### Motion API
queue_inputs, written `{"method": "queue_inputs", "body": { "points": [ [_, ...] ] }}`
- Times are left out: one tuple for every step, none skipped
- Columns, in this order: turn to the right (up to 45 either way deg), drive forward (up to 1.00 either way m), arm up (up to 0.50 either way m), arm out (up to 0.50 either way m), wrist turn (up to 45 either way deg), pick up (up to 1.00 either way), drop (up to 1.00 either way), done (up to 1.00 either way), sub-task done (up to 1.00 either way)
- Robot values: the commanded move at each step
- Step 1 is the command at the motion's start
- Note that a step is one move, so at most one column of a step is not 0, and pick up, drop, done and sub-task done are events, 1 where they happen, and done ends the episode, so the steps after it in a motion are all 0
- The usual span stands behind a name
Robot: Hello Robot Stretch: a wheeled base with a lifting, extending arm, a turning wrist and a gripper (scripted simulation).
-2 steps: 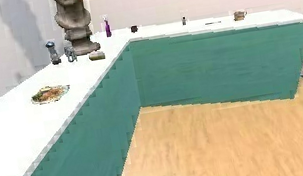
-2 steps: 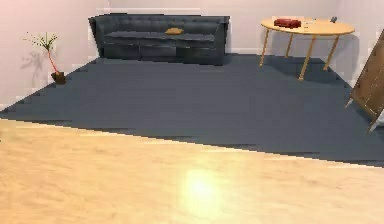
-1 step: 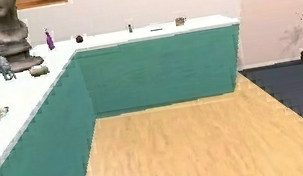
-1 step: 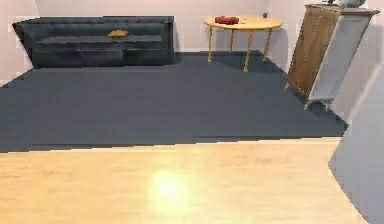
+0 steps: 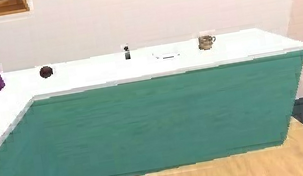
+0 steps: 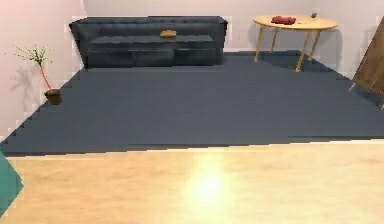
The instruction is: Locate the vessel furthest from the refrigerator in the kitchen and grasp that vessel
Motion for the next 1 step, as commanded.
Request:
{"method": "queue_inputs", "body": {
  "points": [
    [0.0,0.7,0.0,0.0,0.0,0.0,0.0,0.0,0.0]
  ]
}}
